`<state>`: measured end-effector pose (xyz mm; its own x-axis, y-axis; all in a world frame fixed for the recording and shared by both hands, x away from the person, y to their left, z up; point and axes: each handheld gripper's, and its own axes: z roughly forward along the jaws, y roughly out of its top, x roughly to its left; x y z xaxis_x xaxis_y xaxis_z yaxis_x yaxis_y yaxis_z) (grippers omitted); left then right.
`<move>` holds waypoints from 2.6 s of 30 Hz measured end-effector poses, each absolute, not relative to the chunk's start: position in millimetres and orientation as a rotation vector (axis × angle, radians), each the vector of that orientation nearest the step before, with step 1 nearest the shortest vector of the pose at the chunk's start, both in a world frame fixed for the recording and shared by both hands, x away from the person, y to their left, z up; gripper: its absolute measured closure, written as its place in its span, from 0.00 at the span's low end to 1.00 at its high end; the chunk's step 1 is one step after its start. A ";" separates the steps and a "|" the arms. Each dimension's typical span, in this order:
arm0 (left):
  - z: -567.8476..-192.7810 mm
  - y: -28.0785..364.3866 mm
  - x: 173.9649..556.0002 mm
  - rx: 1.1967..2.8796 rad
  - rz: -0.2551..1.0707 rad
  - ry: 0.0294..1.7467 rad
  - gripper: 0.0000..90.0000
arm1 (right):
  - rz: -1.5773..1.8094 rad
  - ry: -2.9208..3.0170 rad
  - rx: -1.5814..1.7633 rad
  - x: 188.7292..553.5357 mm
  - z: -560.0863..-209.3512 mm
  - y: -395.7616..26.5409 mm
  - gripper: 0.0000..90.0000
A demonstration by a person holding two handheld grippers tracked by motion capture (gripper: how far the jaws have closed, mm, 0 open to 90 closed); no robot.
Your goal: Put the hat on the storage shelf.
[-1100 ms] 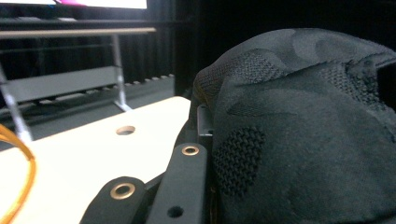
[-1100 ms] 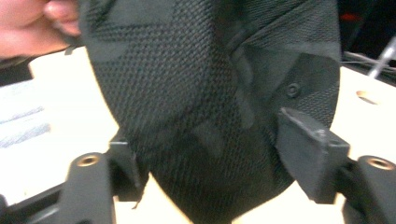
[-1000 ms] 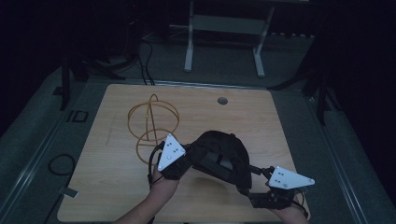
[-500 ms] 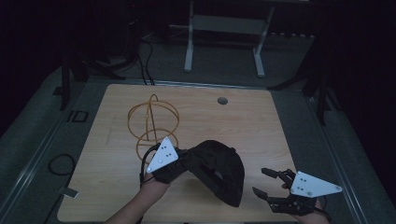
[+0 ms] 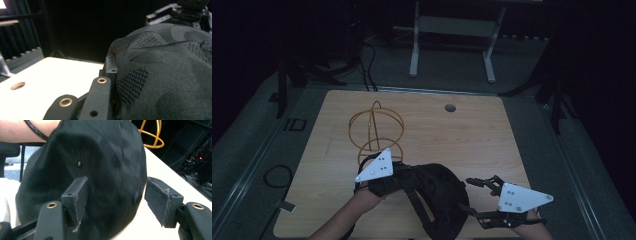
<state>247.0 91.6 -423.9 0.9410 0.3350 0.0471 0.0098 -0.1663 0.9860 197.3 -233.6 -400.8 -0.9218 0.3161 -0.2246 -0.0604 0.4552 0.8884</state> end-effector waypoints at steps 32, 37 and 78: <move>-414.7 92.0 252.5 1.757 0.377 0.340 0.66 | 1.612 2.306 0.224 208.8 -383.4 -229.3 0.98; -416.8 100.2 248.8 1.750 0.402 0.375 0.53 | 1.620 2.250 0.282 211.3 -375.6 -238.4 0.98; -524.8 181.7 205.7 1.779 0.598 0.839 0.01 | 1.571 1.999 0.484 316.0 -296.7 -175.8 0.98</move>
